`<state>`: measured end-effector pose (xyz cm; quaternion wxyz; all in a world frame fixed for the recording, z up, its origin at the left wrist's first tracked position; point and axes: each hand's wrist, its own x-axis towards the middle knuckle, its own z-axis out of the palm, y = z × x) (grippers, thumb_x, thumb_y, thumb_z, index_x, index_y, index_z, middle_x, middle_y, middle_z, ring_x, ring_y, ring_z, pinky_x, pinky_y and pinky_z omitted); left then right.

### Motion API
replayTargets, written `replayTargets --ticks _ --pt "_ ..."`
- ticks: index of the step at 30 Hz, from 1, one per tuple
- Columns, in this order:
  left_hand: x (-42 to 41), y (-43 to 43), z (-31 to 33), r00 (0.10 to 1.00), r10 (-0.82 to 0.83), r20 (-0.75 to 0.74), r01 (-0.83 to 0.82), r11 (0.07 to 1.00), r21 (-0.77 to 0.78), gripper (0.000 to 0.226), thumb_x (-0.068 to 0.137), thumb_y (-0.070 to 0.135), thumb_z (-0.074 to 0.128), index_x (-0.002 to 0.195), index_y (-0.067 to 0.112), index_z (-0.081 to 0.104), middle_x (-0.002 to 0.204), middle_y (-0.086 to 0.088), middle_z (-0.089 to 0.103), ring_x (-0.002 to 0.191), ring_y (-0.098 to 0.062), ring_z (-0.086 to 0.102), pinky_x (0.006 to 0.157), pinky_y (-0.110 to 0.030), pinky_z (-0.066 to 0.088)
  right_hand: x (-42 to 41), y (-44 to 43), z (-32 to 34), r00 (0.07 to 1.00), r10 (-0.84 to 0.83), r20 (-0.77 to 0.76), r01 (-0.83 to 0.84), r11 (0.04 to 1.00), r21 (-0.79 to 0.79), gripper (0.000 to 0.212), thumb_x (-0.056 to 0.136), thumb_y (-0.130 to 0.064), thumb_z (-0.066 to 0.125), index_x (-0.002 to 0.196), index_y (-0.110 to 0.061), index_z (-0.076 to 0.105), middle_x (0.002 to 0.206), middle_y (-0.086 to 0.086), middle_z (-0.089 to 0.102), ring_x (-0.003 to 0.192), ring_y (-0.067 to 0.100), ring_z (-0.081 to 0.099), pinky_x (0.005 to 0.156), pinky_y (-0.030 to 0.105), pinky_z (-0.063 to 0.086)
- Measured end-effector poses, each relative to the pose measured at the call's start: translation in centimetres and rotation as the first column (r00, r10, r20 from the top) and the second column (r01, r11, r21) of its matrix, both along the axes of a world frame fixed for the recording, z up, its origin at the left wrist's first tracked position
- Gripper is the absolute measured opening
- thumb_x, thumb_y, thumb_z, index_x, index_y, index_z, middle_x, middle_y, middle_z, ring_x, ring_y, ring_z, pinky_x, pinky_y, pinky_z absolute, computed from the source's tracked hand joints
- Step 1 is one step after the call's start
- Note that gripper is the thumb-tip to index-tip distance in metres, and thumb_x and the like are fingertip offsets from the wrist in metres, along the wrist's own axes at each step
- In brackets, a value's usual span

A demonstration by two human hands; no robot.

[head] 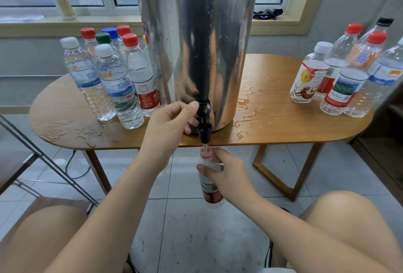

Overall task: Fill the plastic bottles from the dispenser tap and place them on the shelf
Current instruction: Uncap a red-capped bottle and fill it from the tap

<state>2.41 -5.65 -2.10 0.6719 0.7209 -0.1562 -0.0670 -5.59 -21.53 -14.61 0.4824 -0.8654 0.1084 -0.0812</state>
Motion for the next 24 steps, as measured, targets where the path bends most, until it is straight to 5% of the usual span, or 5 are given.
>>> replayTargets --ticks 3,11,14,24 --pt "0.04 0.02 0.02 1.000 -0.001 0.001 0.001 1.000 0.006 0.034 0.107 0.040 0.068 0.079 0.020 0.073 0.076 -0.002 0.069 0.066 -0.008 0.056 0.059 -0.012 0.044 0.16 0.00 -0.29 1.000 -0.006 0.013 0.006 1.000 0.027 0.044 0.095 -0.057 0.075 0.135 -0.042 0.063 0.125 -0.023 0.069 0.116 0.002 0.062 0.095 0.025 0.052" --pt "-0.03 -0.09 0.04 1.000 0.009 -0.001 -0.009 1.000 0.012 0.035 0.107 0.039 0.067 0.081 0.016 0.072 0.074 0.000 0.068 0.065 -0.009 0.055 0.061 -0.014 0.044 0.11 0.05 -0.01 0.999 -0.028 0.017 0.026 0.995 0.096 0.024 0.100 -0.047 0.075 0.108 -0.062 0.058 0.109 -0.035 0.067 0.107 -0.022 0.056 0.076 0.002 0.044" --pt "-0.06 -0.11 0.06 1.000 0.011 -0.001 -0.011 1.000 0.012 0.035 0.107 0.039 0.067 0.082 0.015 0.072 0.073 0.001 0.068 0.065 -0.008 0.055 0.060 -0.013 0.044 0.15 0.03 -0.07 1.000 -0.016 0.000 0.016 0.994 0.105 0.019 0.101 -0.051 0.071 0.113 -0.059 0.059 0.108 -0.039 0.064 0.106 -0.027 0.053 0.075 0.002 0.043" --pt "0.02 -0.05 0.06 1.000 0.011 0.010 -0.012 1.000 0.019 0.035 0.107 0.040 0.068 0.081 0.016 0.073 0.073 0.001 0.068 0.065 -0.009 0.055 0.062 -0.015 0.044 0.17 0.25 -0.14 1.000 -0.010 -0.005 0.010 0.993 0.117 0.044 0.100 -0.059 0.067 0.139 -0.039 0.066 0.128 -0.024 0.070 0.116 -0.002 0.061 0.090 0.017 0.048"
